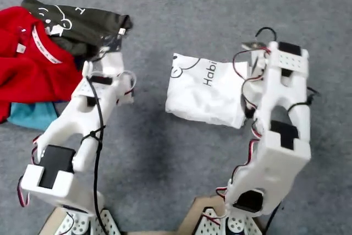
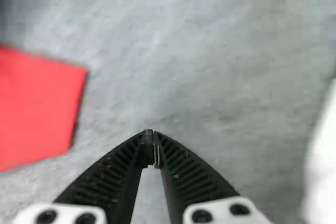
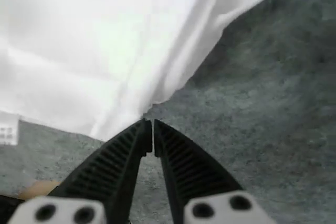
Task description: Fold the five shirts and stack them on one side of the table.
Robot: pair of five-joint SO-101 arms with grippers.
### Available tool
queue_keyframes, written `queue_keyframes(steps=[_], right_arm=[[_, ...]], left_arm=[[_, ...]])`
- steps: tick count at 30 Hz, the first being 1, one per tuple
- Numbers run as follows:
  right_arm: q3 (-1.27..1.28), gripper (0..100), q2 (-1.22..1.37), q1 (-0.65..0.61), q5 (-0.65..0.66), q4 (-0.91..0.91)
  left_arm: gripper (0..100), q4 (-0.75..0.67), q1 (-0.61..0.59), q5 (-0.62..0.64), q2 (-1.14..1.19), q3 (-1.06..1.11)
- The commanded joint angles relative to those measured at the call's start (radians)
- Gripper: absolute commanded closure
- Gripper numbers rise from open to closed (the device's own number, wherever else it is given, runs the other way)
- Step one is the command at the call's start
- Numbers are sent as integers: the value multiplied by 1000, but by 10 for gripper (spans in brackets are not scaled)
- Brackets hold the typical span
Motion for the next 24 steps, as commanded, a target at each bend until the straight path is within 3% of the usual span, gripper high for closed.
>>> queue_keyframes(steps=[1, 6, 12, 18, 24], right_arm=[[-2, 985, -119, 54, 11, -17], [-88, 985, -183, 58, 5, -23], [-219, 984, -85, -80, -61, -124], [-338, 983, 180, -138, -64, -313], [-633, 984, 493, -72, -64, -364]], left_arm=[[971, 75, 73, 8, -5, -219], [971, 58, 183, 12, 86, -427], [971, -46, 228, 17, 390, -653], [971, -40, 205, 160, 638, -865], [971, -40, 171, 143, 720, -947]])
